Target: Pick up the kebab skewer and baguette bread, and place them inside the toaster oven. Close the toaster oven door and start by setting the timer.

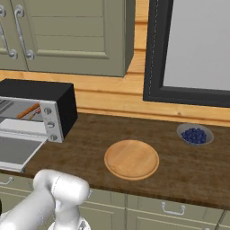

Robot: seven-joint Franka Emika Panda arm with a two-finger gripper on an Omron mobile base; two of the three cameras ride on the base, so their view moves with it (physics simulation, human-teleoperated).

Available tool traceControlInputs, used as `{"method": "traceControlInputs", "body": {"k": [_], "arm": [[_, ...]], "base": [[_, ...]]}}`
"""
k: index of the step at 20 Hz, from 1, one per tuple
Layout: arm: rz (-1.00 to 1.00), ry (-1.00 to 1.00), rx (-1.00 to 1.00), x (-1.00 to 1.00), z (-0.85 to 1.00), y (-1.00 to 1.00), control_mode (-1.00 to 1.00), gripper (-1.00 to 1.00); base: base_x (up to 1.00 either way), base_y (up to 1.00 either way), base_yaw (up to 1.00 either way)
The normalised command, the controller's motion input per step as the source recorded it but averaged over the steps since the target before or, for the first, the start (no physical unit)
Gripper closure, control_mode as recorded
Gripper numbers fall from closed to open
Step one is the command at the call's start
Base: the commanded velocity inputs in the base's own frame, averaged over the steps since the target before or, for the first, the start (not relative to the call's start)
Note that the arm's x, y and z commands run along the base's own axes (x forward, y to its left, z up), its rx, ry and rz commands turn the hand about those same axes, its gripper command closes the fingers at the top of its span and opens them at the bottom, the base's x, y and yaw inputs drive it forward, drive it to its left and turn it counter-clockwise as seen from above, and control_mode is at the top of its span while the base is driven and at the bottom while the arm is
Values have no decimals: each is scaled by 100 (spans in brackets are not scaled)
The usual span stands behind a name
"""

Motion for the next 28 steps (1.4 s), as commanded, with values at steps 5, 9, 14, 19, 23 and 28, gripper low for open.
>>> {"method": "traceControlInputs", "body": {"k": [5,9,14,19,23,28], "arm": [[4,-17,0,-21,-53,0,-100,-100],[7,-15,0,-20,-34,0,-100,-100],[6,-8,0,-23,-34,3,-100,-100],[6,-2,0,-34,-45,7,-100,-100],[2,-4,0,-3,-39,7,-100,-100],[1,-8,0,0,-16,2,-100,-100]], "base": [[0,0,0],[0,0,0],[0,0,0],[0,0,0],[0,0,0],[0,0,0]]}}
